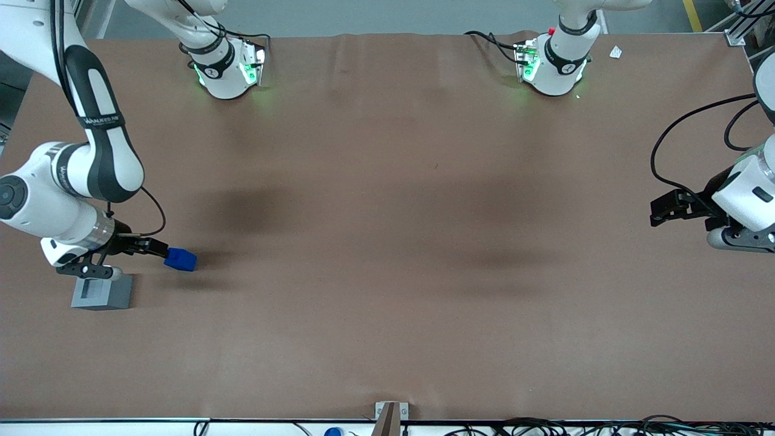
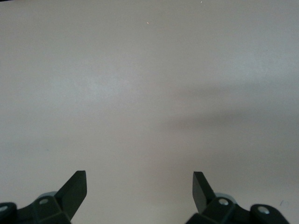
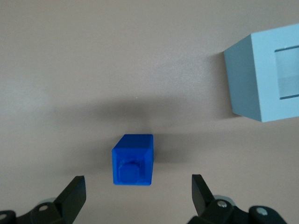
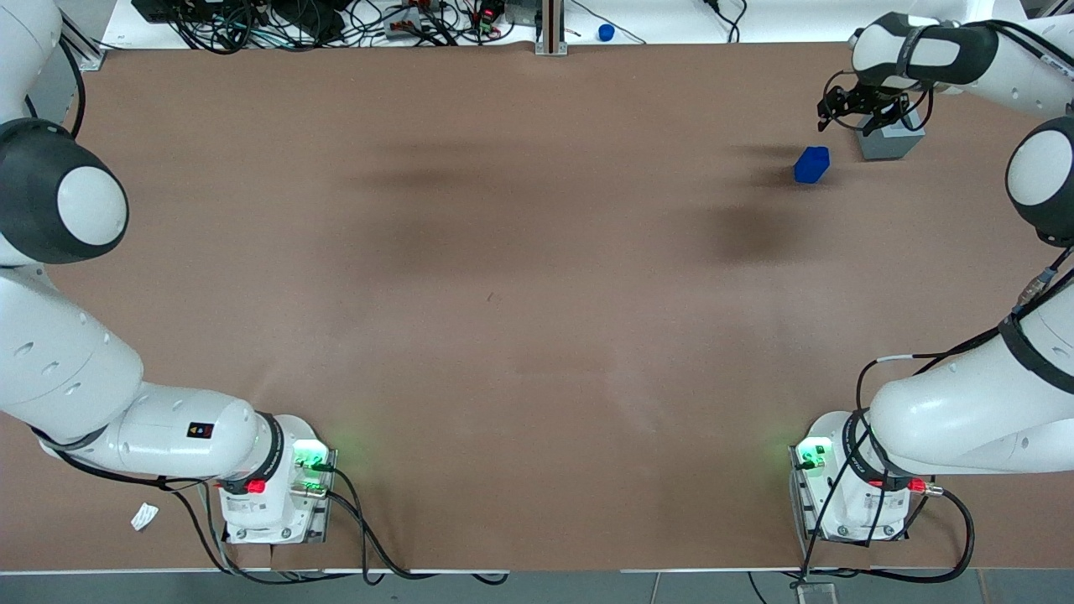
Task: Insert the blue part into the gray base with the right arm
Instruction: 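Close the right gripper on the blue block and lift it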
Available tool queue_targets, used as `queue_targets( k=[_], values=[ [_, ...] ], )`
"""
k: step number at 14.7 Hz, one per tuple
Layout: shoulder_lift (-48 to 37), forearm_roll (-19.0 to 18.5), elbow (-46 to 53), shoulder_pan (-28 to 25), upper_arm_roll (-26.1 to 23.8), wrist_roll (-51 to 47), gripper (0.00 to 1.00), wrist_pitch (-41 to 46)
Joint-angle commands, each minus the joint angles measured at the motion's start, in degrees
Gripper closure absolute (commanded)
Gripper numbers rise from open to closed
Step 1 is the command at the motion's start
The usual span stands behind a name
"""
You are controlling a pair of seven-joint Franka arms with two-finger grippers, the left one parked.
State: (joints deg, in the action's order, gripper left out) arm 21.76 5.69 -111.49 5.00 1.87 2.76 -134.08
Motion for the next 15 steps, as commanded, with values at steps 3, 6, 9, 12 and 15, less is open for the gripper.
queue_targets(
  k=[3,6,9,12,15],
  values=[
    [1.8,4.6,-3.4,-0.2,-0.7,-0.4,0.00,-5.2],
    [3.5,6.2,-3.2,-1.6,-0.7,-0.5,0.00,-6.2],
    [4.3,6.2,-3.1,-1.7,-0.6,-0.5,0.02,-7.2],
    [5.7,6.0,-2.3,-1.6,-0.6,-0.5,0.03,-7.5],
    [6.6,6.1,-2.2,-1.5,-0.6,-0.4,0.28,-8.5]
  ],
)
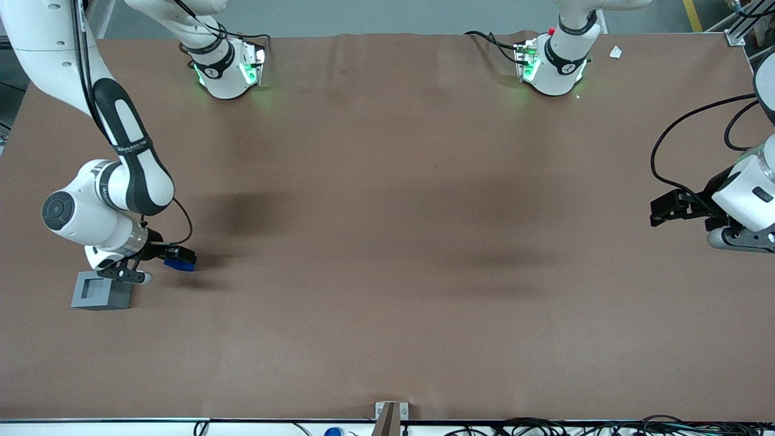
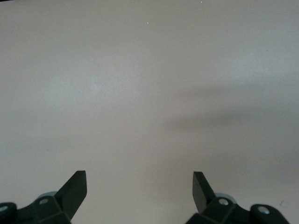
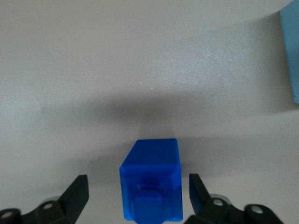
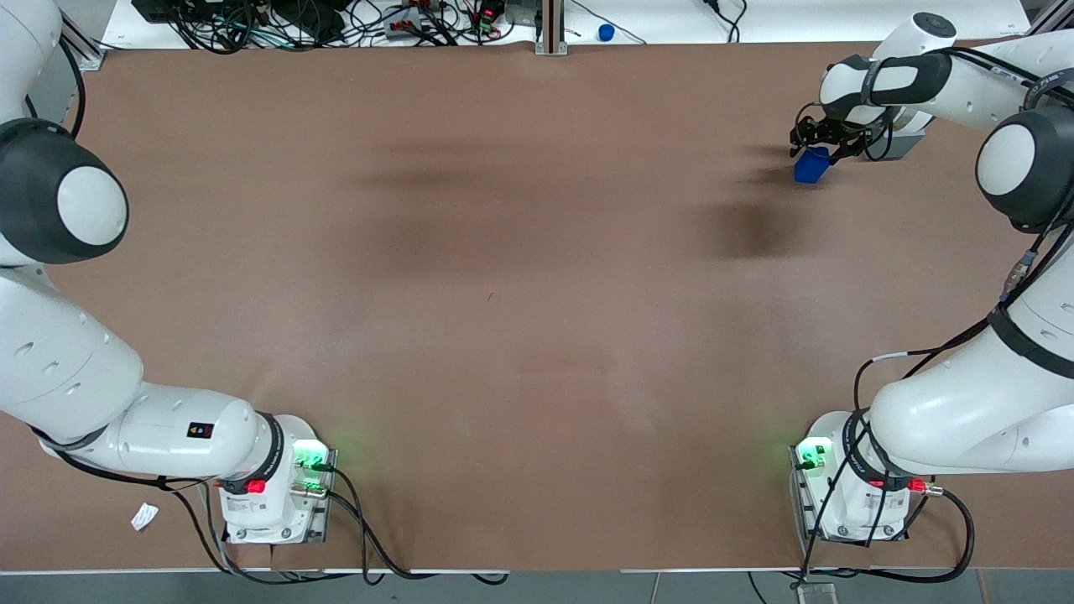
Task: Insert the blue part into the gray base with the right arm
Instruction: 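Close the right gripper on the blue block and lift it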
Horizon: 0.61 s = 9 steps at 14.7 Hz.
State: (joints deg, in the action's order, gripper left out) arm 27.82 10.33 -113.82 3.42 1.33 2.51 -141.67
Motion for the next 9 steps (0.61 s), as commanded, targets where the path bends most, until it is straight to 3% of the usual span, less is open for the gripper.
queue_targets(
  k=[1,6,9],
  values=[
    [0.6,1.4,0.1,0.3,-0.1,-0.1,0.41,-0.8],
    [0.6,0.8,0.7,0.6,0.0,0.5,0.93,-0.4],
    [0.5,-0.7,2.6,0.6,0.3,1.4,0.99,0.3]
  ],
)
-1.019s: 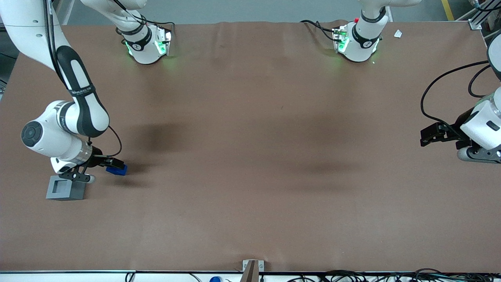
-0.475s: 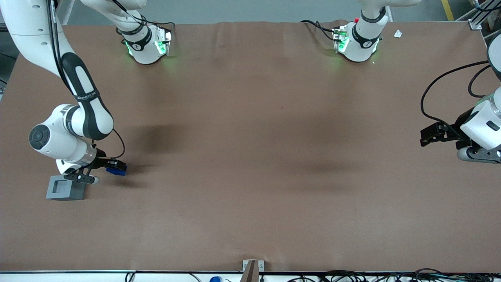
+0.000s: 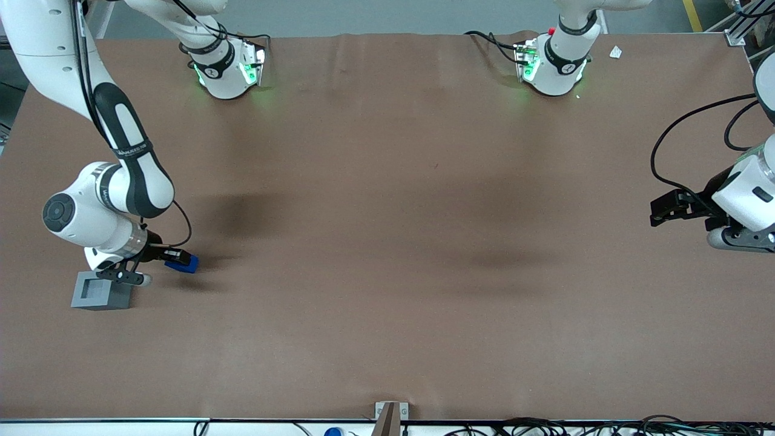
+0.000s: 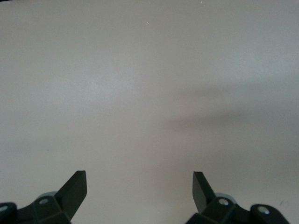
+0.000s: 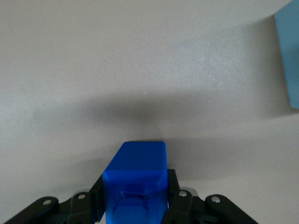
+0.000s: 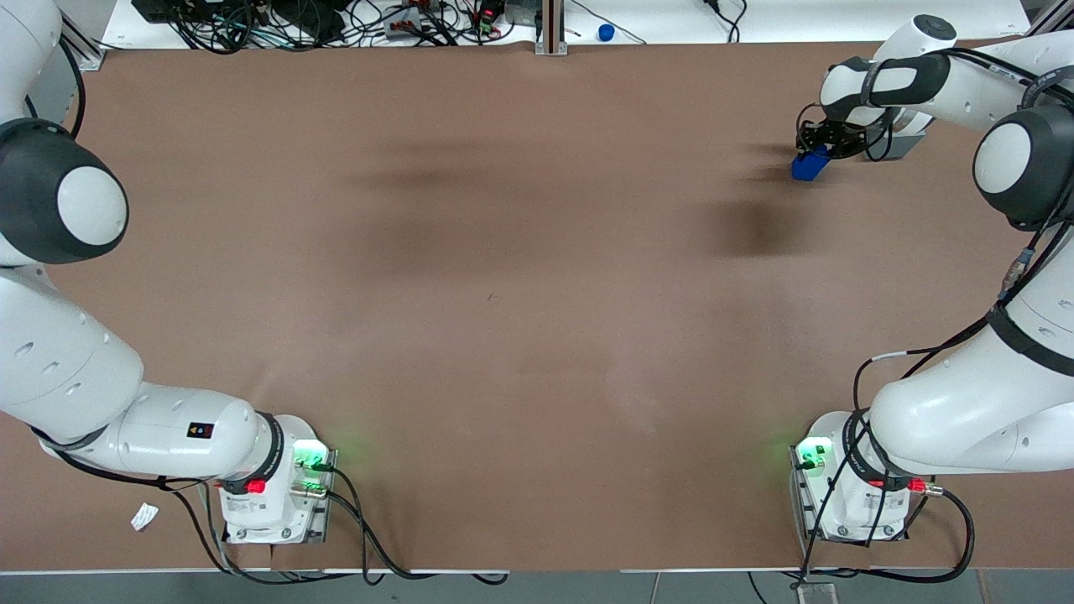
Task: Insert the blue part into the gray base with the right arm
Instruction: 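Carry the blue block over the gray base's square hole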
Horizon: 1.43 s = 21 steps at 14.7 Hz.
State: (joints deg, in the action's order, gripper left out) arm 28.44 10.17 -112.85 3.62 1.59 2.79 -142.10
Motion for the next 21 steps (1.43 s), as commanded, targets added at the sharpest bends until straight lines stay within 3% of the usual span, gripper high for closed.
queue_targets(
  k=[1,3,4,6,10,13,16,21],
  values=[
    [-0.1,-3.0,2.9,0.9,0.0,1.3,1.00,2.6],
    [-0.2,-9.3,8.5,3.0,-0.1,3.8,1.00,9.3],
    [-0.1,-10.5,11.6,3.9,-0.1,6.0,1.00,13.4],
    [-0.1,-10.5,16.5,5.9,-0.1,11.1,1.00,19.6],
    [-0.1,-9.0,19.2,9.6,-0.4,16.4,1.00,20.6],
    [1.4,-4.9,24.9,10.9,-0.3,16.5,1.00,24.5],
    [6.7,-4.8,33.2,13.3,-0.4,17.0,1.00,31.8],
    [11.6,-5.0,38.7,13.3,-0.4,18.7,1.00,32.1]
  ],
)
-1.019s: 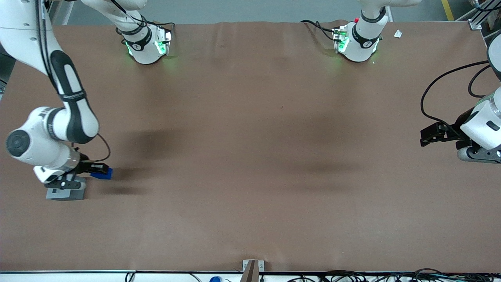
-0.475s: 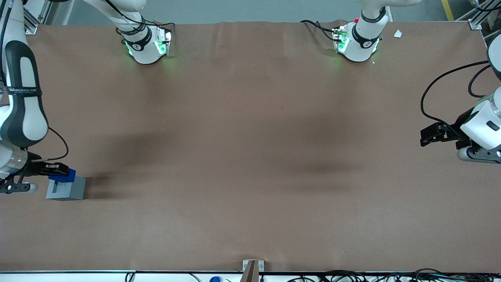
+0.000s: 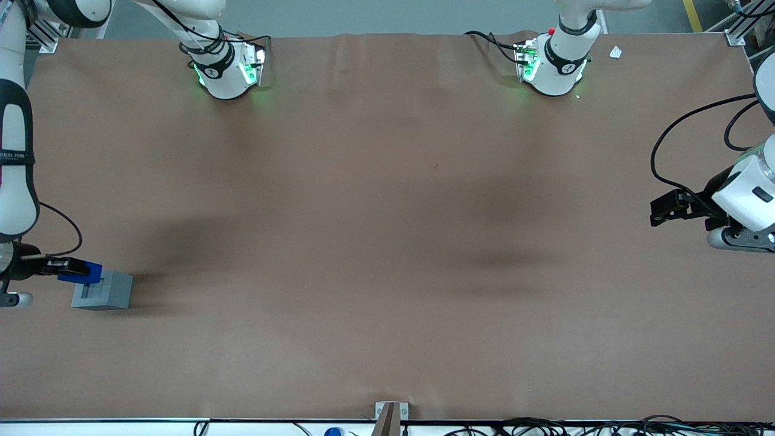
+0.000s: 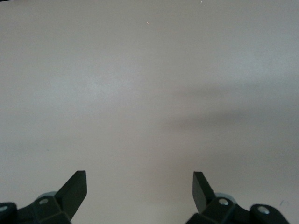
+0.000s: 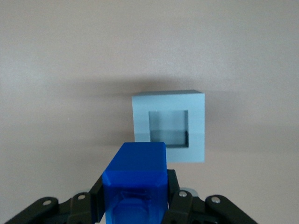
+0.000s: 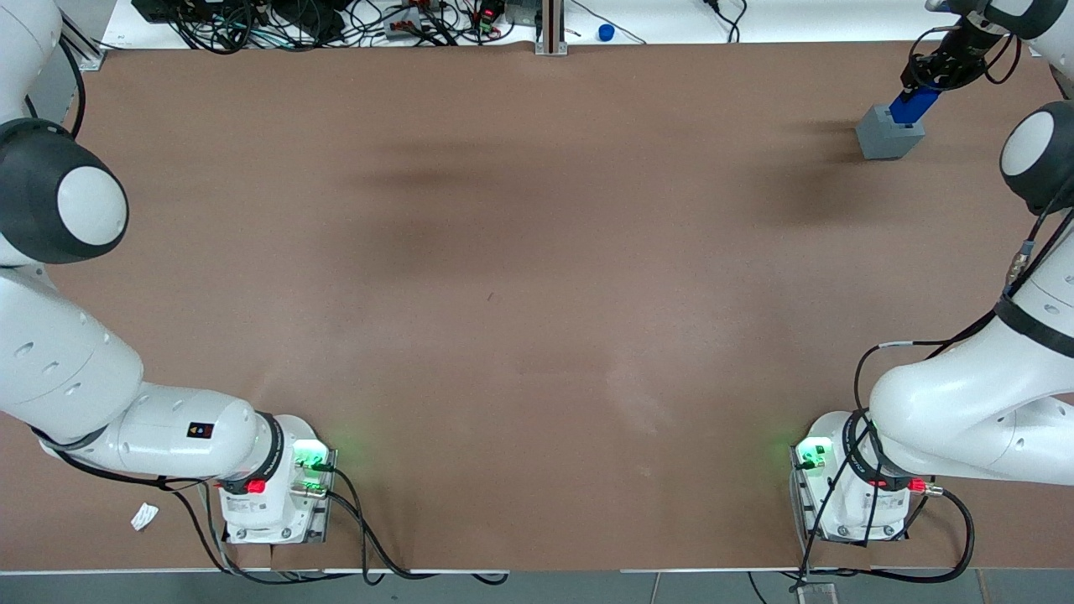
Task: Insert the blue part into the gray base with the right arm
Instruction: 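Carry the blue block over the gray base's square hole, then lower the blue block into the gray base's hole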
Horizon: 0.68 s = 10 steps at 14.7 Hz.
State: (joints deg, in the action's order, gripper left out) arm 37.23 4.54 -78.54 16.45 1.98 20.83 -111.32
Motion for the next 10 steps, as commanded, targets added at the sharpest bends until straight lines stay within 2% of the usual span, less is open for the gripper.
queue_targets(
  k=[1,10],
  values=[
    [3.7,0.6,5.5,0.3,-0.7,0.7,1.00,1.5],
    [7.9,-0.6,10.7,0.5,-0.5,1.1,1.00,1.3]
  ],
)
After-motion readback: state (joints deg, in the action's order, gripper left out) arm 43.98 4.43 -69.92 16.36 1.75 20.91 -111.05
